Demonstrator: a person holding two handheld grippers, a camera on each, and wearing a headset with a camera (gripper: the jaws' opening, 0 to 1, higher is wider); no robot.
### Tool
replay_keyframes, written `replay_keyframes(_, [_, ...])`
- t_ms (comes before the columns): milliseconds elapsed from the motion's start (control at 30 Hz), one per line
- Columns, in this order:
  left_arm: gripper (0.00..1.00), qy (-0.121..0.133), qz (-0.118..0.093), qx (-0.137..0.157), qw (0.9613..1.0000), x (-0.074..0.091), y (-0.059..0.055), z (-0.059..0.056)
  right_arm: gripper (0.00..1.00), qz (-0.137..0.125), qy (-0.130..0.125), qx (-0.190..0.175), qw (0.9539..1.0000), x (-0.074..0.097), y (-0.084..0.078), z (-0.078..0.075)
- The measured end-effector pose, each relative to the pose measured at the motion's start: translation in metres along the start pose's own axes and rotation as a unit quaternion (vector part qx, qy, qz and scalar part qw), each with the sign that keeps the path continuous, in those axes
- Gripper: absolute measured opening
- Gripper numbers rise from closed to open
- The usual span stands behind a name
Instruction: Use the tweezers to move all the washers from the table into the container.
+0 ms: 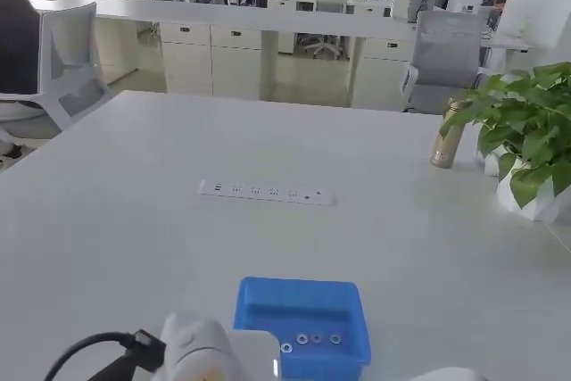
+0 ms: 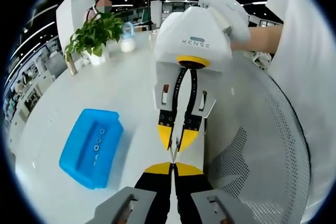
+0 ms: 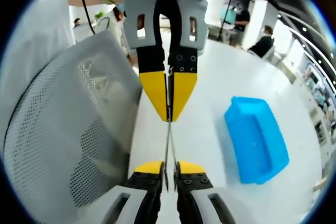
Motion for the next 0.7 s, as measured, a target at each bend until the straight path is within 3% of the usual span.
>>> replay_keyframes(100, [0.00, 0.000, 0.013, -0.003, 0.9999, 0.001, -0.006, 0.000, 0.16, -0.007, -0.015, -0.018, 0.9997, 0.003, -0.002, -0.003])
replay_keyframes(200, [0.00, -0.002, 0.016, 0.003, 0.9999, 0.001, -0.009, 0.001, 0.26, -0.044, -0.043, -0.061, 0.9962, 0.014, 0.001, -0.004])
replay_keyframes(267, [0.00, -0.001, 0.023, 0.003, 0.9997, 0.001, -0.012, 0.002, 0.33, -0.052, -0.060, -0.077, 0.9939, 0.021, -0.002, -0.006])
replay_keyframes(367, [0.00, -0.002, 0.047, -0.005, 0.9989, -0.001, -0.020, 0.003, 0.41, -0.065, -0.098, -0.111, 0.9868, 0.033, -0.013, -0.012])
replay_keyframes(467, [0.00, -0.002, 0.068, -0.012, 0.9976, -0.004, -0.028, 0.003, 0.46, -0.092, -0.145, -0.145, 0.9744, 0.049, -0.016, -0.018])
replay_keyframes(533, [0.00, -0.005, 0.079, -0.012, 0.9968, -0.006, -0.034, 0.003, 0.49, -0.101, -0.166, -0.153, 0.9688, 0.057, -0.019, -0.018])
replay_keyframes(667, [0.00, -0.009, 0.096, -0.005, 0.9953, -0.010, -0.044, 0.004, 0.59, -0.103, -0.187, -0.170, 0.9621, 0.066, -0.026, -0.016])
replay_keyframes(700, [0.00, -0.010, 0.101, -0.004, 0.9948, -0.011, -0.047, 0.004, 0.61, -0.109, -0.190, -0.185, 0.9580, 0.068, -0.027, -0.016])
Point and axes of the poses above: the centre of the closed fingertips' face, and the gripper's own axes: x roughly backward along the fingers, z roughly to its left, y roughly out of its top, the point moved 1 cm from there along x, roughly backward along the fingers, and after that the axes turned 5 degrees about -z, right-handed, at the moved point
